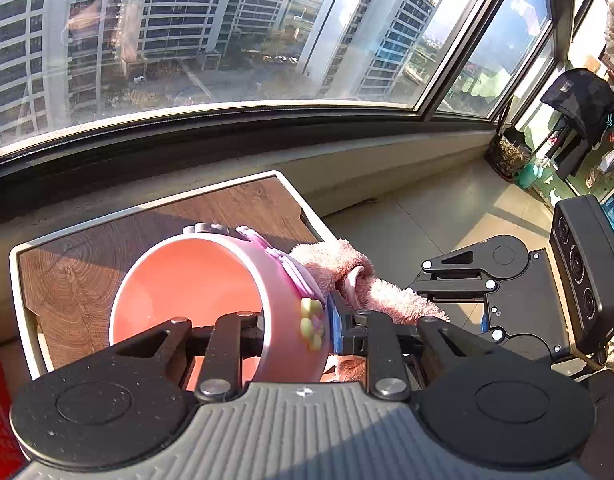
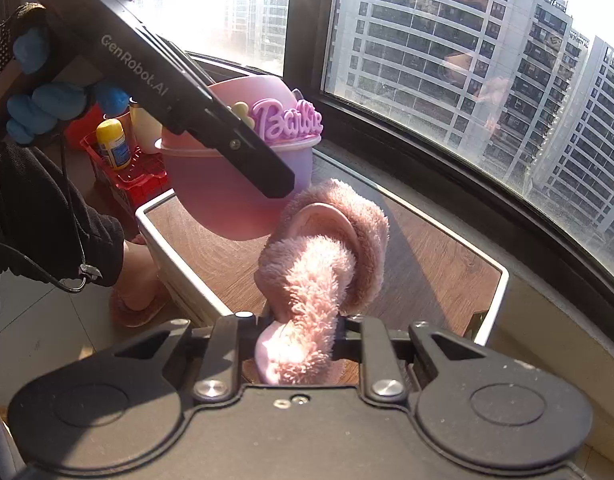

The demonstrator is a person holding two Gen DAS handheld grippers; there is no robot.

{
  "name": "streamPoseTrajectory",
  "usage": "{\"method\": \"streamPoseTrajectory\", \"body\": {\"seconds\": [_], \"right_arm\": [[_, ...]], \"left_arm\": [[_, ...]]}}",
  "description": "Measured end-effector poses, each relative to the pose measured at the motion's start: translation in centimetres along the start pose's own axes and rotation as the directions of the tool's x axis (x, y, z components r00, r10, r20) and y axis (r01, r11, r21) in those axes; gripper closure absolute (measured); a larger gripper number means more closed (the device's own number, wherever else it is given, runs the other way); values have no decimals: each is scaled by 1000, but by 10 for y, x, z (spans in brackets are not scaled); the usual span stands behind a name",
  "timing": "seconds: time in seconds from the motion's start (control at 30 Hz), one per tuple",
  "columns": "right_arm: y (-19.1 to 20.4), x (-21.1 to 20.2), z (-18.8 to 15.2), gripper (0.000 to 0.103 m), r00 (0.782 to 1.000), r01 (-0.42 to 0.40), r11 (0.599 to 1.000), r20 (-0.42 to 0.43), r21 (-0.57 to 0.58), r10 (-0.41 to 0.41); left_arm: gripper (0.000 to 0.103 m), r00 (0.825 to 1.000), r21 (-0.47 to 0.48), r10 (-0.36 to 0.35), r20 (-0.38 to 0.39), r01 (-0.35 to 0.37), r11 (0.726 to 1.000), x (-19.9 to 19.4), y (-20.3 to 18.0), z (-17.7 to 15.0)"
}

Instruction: Clean container

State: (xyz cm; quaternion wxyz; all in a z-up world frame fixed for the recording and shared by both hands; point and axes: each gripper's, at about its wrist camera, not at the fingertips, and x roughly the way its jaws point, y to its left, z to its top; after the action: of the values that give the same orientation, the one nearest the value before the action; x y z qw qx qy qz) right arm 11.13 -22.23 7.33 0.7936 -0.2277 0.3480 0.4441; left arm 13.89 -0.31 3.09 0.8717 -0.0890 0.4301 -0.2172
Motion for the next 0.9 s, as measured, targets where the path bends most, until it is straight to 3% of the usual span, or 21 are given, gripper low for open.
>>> {"method": "streamPoseTrajectory", "body": {"seconds": [0.1,0.4,0.7,0.8,0.9], "right_arm": [[-4,4,4,83,1000,4,999,4,47,-4],[0,9,14,83,995,-100,987,22,122,98],[18,3,14,83,977,-211,975,10,64,211],[22,3,15,83,985,-173,984,-17,31,174],[13,7,15,83,994,-104,991,-34,80,107]], "left_arm": [[80,1000,4,1,2,-1,1000,0,-4,0],[79,998,-19,59,11,-59,998,1,-4,5],[79,994,-66,107,22,-105,992,2,6,8],[80,992,-92,121,21,-119,989,2,12,9],[80,991,-112,131,15,-129,985,3,14,9]]}}
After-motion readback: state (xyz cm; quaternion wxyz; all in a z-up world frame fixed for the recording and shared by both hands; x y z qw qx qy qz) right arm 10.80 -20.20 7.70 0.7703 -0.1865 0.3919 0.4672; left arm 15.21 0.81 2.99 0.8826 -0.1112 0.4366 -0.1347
